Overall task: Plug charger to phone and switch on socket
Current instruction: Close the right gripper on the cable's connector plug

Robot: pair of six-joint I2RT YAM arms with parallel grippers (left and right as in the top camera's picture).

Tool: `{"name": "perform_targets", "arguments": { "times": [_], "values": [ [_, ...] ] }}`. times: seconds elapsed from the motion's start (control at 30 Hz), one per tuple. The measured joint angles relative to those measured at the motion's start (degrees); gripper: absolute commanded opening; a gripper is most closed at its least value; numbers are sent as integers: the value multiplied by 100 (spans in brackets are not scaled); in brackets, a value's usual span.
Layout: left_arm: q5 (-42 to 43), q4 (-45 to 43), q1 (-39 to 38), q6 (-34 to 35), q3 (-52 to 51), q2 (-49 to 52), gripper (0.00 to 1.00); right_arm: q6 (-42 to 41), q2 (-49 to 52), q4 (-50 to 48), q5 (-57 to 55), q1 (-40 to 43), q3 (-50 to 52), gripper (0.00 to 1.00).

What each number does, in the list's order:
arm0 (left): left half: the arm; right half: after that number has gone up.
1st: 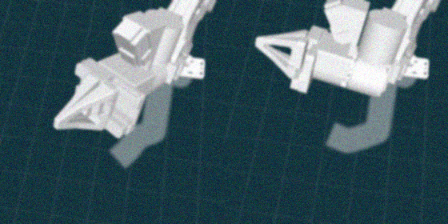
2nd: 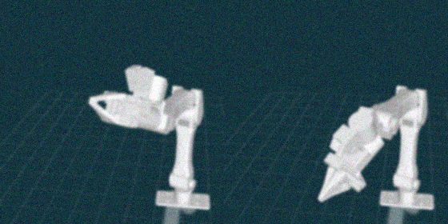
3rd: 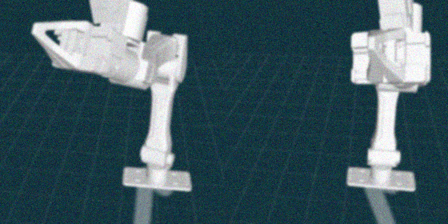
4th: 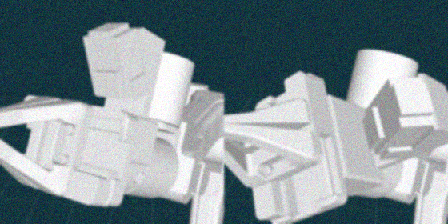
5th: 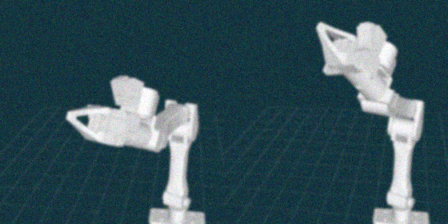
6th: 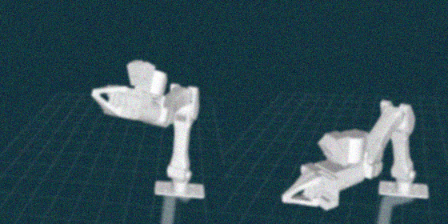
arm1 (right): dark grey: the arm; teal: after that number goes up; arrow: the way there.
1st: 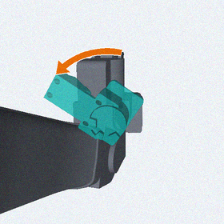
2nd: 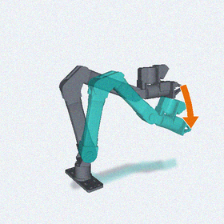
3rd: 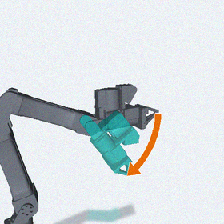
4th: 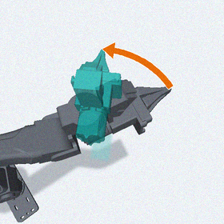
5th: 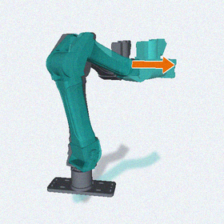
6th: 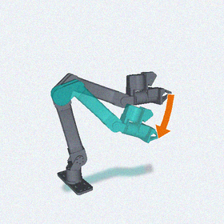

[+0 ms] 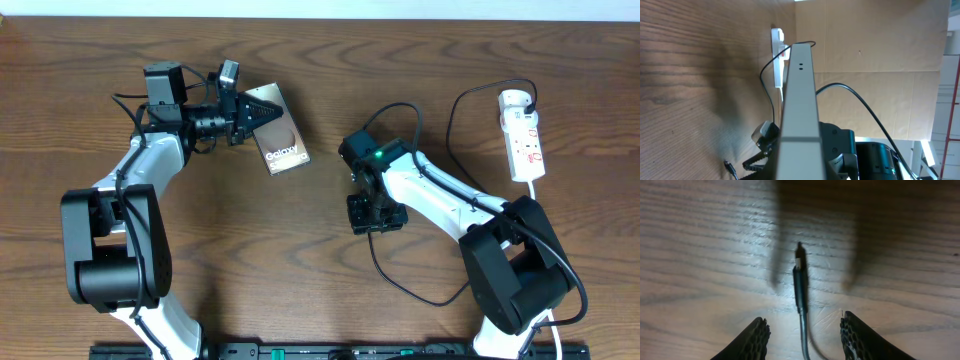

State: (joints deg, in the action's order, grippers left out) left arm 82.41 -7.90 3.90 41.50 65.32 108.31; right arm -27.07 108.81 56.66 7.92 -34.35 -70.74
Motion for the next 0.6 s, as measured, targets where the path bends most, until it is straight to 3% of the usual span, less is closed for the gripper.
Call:
{"name": "perform_targets", "arguments": {
  "times": [0.6],
  "values": [
    [0,0,0,-2,2,2,7,-208,0,-262,-291,0,192,41]
  ]
}}
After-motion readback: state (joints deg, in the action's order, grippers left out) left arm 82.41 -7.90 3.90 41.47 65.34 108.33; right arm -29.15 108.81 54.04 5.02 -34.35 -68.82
